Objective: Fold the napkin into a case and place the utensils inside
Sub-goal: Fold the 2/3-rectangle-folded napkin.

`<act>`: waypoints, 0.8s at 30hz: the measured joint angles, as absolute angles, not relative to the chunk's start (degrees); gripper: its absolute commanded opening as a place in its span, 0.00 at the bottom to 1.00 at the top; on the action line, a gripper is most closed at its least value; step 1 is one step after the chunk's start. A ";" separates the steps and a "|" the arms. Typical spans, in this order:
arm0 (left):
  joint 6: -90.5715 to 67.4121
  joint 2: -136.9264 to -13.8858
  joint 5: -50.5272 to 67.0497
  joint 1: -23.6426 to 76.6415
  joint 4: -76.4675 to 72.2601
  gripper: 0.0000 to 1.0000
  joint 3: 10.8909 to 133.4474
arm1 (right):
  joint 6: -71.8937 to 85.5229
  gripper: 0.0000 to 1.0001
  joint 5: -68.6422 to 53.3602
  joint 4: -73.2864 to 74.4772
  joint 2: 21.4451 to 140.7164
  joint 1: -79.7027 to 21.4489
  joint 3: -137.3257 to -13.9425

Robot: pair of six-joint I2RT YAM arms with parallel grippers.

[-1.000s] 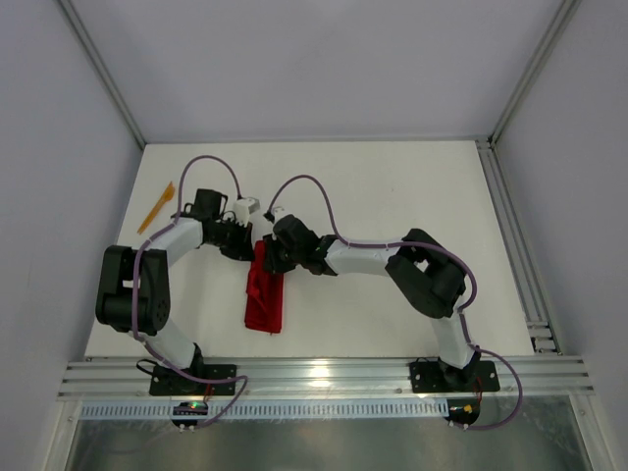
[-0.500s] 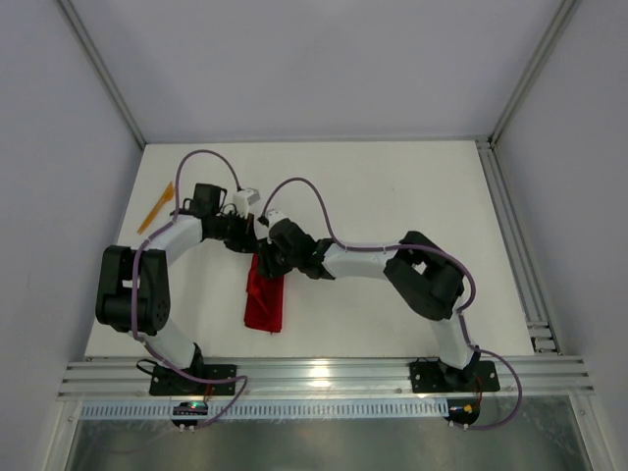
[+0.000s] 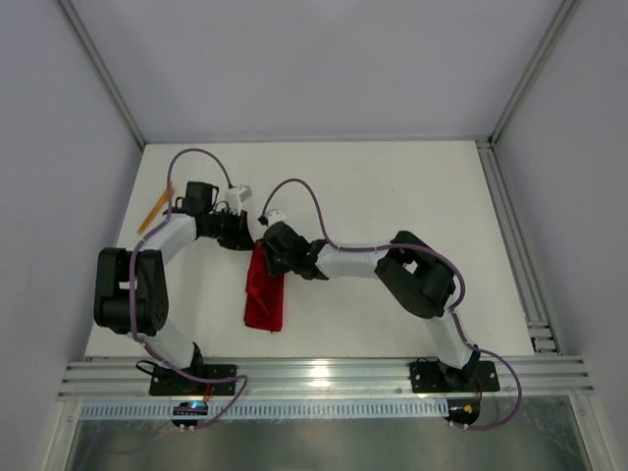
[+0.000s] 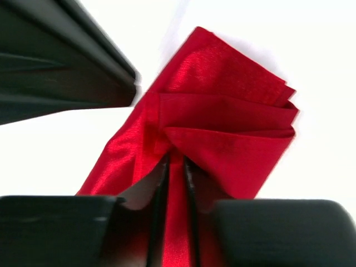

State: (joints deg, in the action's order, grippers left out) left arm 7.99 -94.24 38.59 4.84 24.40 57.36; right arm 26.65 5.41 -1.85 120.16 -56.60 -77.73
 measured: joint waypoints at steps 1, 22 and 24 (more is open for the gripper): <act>8.56 -93.95 38.28 4.38 25.06 0.17 57.47 | 26.70 0.15 5.69 -1.48 120.16 -56.62 -77.73; 33.54 -83.85 28.60 4.69 37.45 0.48 45.43 | 25.63 0.29 4.47 -1.50 120.14 -56.21 -77.78; 34.44 -83.74 26.63 7.07 35.75 0.48 44.86 | 25.69 0.33 3.14 -1.08 119.98 -55.66 -77.69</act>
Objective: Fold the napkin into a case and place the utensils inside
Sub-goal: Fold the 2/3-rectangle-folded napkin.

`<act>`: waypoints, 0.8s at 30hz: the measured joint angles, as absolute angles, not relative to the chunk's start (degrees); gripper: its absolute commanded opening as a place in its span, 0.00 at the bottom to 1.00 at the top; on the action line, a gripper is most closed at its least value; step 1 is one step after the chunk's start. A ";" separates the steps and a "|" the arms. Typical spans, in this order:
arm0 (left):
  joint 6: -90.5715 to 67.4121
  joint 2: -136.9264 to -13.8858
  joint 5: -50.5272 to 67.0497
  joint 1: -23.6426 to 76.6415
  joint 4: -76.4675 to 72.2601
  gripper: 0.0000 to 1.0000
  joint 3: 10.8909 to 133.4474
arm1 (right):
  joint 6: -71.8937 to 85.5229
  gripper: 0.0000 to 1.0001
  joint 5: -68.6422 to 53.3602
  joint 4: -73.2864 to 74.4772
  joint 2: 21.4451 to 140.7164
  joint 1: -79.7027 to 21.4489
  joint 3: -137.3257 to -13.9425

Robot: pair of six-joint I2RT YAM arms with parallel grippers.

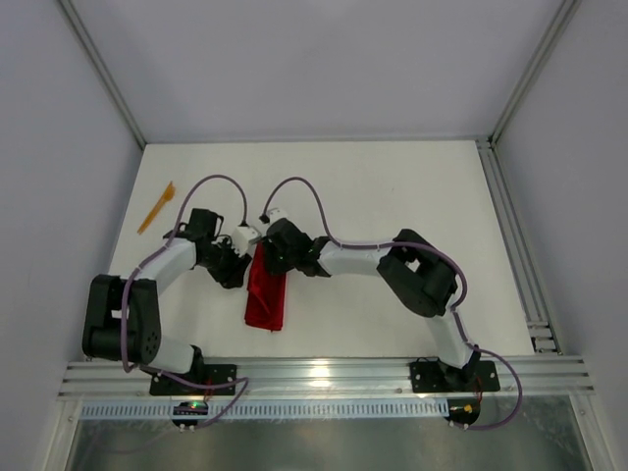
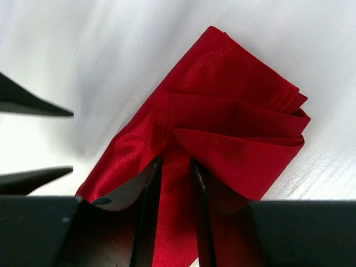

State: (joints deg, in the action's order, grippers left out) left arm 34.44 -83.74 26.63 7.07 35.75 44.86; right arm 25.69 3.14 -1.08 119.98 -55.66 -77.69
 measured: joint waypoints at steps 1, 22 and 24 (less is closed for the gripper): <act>35.11 -83.48 25.61 7.38 34.35 0.49 44.82 | 25.65 0.34 2.52 -0.89 119.87 -55.40 -77.69; 20.82 -81.95 43.92 0.38 42.63 0.52 53.32 | 28.67 0.44 2.24 -2.44 115.92 -54.92 -72.25; 14.92 -80.01 45.04 -2.66 41.08 0.55 53.04 | 28.32 0.44 3.86 -1.98 115.37 -55.20 -71.88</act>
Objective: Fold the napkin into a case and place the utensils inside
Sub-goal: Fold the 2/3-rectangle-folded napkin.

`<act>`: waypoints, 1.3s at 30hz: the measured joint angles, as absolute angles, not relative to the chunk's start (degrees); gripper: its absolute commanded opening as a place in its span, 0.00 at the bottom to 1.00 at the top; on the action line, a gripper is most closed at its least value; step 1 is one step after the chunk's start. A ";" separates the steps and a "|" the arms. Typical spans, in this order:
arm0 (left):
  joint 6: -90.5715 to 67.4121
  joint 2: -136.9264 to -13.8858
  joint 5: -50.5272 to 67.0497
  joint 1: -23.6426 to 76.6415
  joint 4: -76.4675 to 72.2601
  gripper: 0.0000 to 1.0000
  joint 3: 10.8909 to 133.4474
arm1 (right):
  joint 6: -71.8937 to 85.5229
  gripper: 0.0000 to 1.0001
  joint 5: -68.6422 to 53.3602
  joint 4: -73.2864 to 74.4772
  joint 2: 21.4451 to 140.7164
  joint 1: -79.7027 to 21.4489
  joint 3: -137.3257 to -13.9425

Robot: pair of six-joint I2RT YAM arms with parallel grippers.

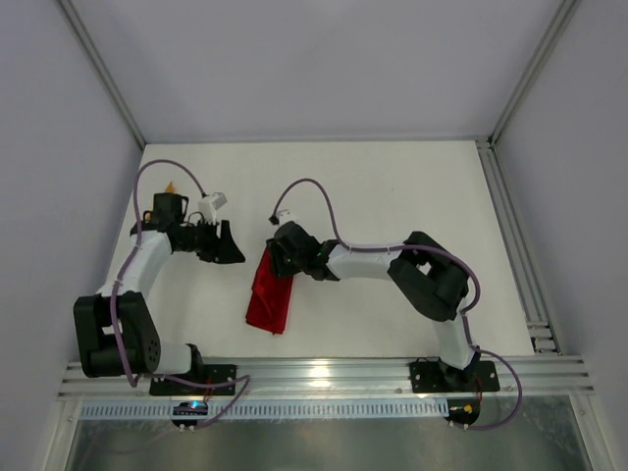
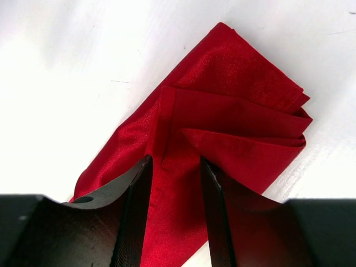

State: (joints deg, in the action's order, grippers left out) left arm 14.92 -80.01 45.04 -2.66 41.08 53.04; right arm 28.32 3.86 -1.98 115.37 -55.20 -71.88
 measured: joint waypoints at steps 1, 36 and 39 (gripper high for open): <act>11.09 -79.11 45.98 -4.23 39.51 0.56 52.73 | 27.94 0.44 4.91 -1.54 115.11 -55.48 -71.88; -18.09 -95.88 41.39 3.99 19.84 0.14 42.89 | 26.61 0.08 15.33 6.02 121.32 -57.87 -81.95; -19.40 -95.94 41.30 6.55 18.57 0.11 42.57 | 26.48 0.03 15.33 6.02 121.67 -57.45 -82.39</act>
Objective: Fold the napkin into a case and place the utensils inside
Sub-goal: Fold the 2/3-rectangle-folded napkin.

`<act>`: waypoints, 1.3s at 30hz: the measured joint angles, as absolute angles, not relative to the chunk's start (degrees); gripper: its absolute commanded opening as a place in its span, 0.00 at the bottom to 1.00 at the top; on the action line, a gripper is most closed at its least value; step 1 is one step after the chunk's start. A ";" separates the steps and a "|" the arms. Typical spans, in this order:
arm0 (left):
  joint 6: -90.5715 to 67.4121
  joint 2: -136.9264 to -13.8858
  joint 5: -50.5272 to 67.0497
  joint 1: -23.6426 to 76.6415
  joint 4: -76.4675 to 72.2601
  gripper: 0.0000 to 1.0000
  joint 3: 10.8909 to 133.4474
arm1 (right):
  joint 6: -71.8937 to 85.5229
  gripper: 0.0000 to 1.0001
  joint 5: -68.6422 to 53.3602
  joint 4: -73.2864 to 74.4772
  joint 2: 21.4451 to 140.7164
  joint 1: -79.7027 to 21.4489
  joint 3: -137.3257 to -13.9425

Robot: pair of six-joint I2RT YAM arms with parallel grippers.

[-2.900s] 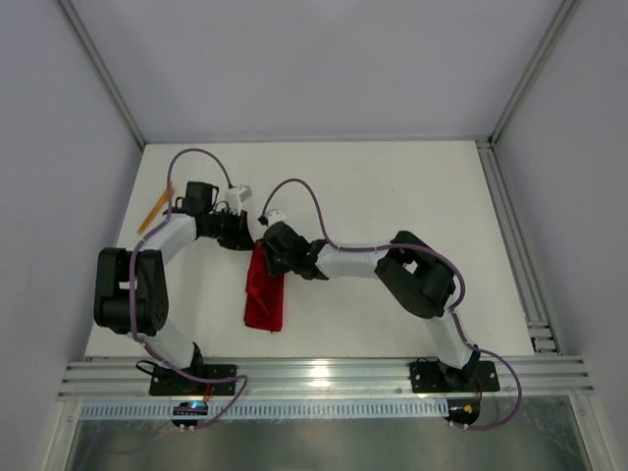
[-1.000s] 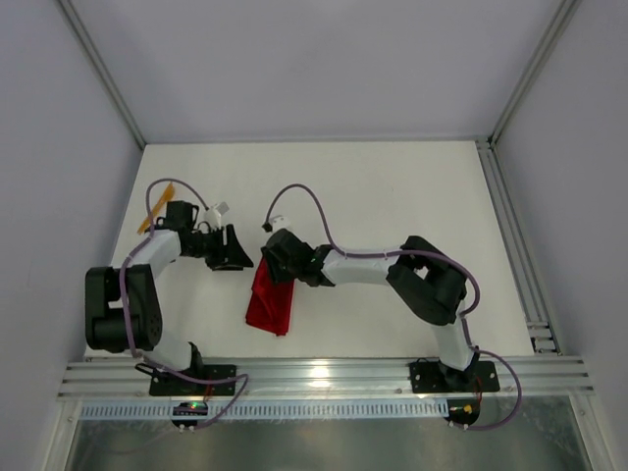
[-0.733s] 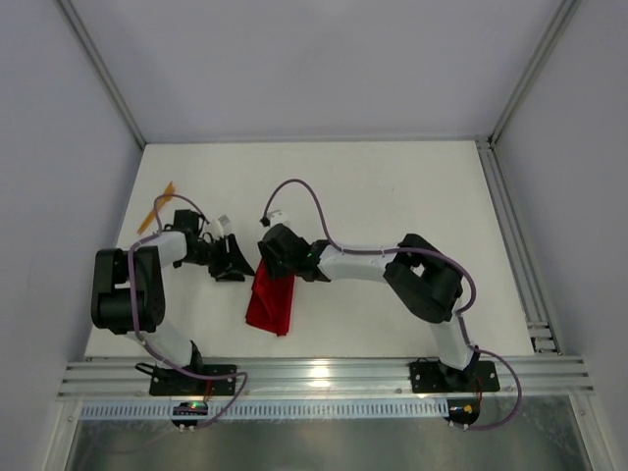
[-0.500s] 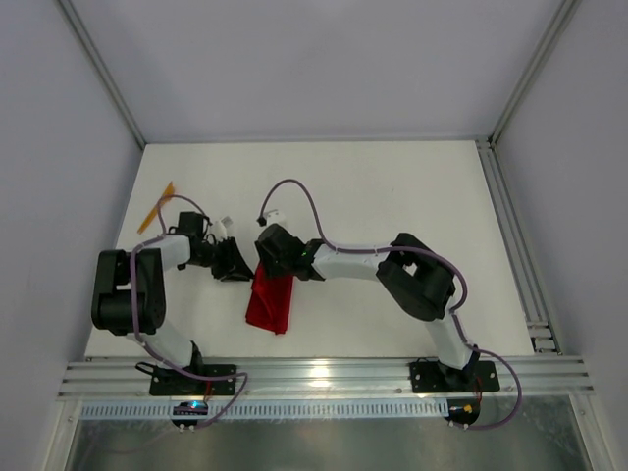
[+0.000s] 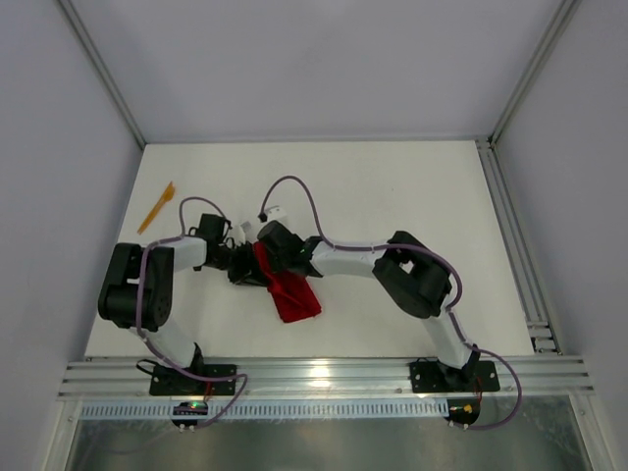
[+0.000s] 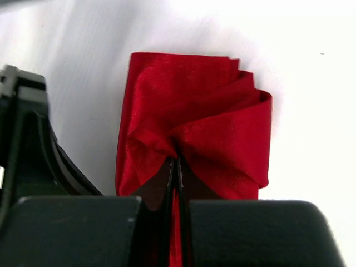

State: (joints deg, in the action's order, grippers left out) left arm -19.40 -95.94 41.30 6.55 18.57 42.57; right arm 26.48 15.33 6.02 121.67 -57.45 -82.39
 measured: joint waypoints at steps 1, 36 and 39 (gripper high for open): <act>-19.68 -96.03 41.25 7.14 18.26 0.11 42.54 | 26.37 0.03 15.22 6.00 121.67 -57.23 -82.39; 16.60 -91.46 33.32 -0.75 40.88 0.45 58.61 | 5.15 0.03 -13.72 -2.22 119.72 -51.27 -79.59; 16.75 -93.01 32.49 0.89 38.52 0.45 58.61 | 6.00 0.03 -13.41 -2.22 119.61 -51.27 -79.59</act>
State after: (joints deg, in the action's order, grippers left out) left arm 16.75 -93.01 32.49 0.89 38.52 58.61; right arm 6.00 -13.41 -2.22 119.61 -51.27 -79.59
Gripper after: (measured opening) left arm 0.448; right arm 0.038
